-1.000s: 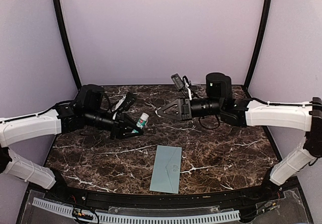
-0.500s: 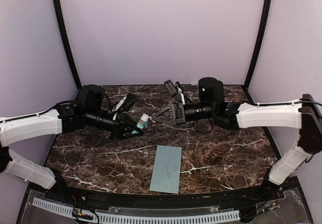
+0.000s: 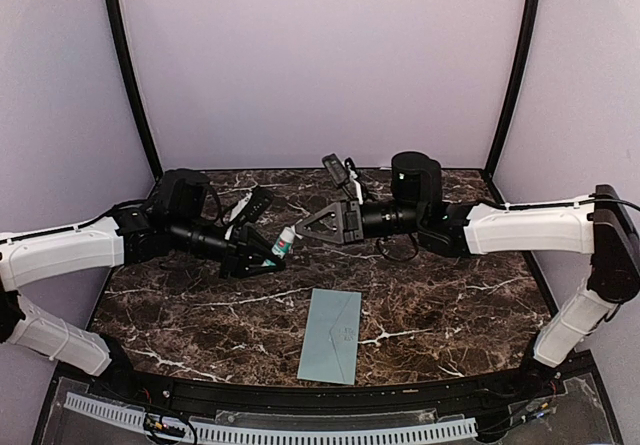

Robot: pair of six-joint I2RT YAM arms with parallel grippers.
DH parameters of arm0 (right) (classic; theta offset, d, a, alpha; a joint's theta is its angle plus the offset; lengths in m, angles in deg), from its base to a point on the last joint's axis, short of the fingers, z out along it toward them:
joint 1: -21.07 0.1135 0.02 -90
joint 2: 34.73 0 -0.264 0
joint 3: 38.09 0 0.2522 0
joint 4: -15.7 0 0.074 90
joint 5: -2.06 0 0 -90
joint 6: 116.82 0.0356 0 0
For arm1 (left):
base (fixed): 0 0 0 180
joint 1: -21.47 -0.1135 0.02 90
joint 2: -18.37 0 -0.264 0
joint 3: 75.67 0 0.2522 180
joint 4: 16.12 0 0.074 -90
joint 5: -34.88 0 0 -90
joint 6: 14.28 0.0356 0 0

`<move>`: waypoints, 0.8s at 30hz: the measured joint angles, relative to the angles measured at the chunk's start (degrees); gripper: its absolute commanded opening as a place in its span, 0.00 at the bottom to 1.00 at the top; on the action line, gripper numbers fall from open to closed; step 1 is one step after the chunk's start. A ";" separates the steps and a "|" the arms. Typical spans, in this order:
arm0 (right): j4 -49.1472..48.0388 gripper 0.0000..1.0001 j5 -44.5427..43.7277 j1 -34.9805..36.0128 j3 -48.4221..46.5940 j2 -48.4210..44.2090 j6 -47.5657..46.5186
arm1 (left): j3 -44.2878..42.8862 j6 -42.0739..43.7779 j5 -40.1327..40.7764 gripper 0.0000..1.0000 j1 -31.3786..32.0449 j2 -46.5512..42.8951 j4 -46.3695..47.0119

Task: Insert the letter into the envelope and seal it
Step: Close the solid glue cap on the solid glue.

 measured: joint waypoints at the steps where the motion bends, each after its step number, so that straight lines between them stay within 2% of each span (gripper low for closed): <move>1: 0.09 0.15 -0.04 0.02 -0.15 0.17 -0.11 | 0.00 0.02 -0.04 0.00 0.00 0.00 -0.24; 24: 2.75 0.15 -3.06 0.37 -0.74 0.00 -1.62 | 0.00 0.02 -0.11 0.00 0.02 0.00 -0.42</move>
